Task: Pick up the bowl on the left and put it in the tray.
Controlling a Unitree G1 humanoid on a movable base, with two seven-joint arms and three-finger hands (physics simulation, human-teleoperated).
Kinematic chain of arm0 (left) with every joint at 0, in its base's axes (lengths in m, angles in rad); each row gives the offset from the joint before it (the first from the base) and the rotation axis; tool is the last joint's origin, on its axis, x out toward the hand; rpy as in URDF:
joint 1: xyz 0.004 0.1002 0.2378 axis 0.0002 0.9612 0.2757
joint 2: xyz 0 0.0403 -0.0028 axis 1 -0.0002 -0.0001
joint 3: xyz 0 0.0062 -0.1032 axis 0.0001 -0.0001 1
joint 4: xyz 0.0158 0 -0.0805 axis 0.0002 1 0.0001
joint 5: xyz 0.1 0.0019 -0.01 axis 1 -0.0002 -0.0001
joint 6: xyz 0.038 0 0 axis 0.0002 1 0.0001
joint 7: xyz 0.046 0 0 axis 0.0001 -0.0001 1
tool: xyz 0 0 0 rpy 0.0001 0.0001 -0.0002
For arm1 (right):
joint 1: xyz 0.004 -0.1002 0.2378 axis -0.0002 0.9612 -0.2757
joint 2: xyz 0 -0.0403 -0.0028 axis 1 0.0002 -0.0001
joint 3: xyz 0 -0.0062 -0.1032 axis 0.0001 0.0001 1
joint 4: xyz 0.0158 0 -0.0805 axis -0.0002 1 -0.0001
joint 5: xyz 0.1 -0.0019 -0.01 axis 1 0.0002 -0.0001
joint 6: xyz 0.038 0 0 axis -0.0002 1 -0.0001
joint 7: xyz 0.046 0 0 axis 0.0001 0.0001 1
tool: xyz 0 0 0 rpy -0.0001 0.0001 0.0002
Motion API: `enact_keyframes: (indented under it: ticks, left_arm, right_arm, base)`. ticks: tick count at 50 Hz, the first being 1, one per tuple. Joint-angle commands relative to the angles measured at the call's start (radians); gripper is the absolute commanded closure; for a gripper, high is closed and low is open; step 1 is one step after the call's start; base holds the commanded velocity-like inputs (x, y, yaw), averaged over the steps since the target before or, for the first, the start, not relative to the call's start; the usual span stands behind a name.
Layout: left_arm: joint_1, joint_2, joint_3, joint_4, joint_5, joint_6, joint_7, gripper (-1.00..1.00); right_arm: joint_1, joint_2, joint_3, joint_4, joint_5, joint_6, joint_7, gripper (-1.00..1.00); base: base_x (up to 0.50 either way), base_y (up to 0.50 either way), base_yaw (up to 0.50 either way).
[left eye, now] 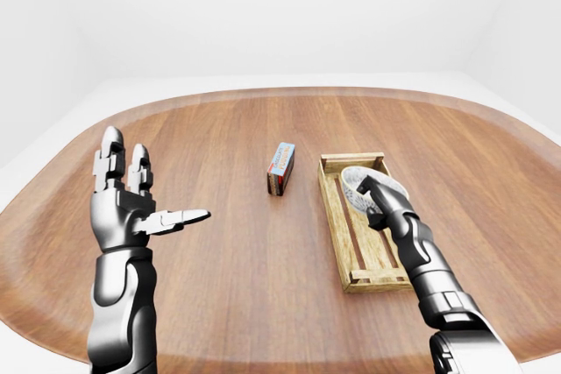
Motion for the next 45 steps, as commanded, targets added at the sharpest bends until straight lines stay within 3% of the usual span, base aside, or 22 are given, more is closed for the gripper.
enact_keyframes:
  ticks: [1,45]
  left_arm:
    - [0.001,0.000,0.002,-0.008,-0.002,0.000,0.000,-1.00]
    - [0.004,-0.002,0.005,-0.017,-0.007,0.000,-0.001,-1.00]
  right_arm:
    - [0.003,0.001,0.006,0.011,-0.030,0.000,-0.023,1.00]
    - [-0.036,0.012,0.034,0.176,-0.014,0.000,-0.064,1.00]
  base:
    - [0.00,0.00,0.00]
    - [0.00,0.00,0.00]
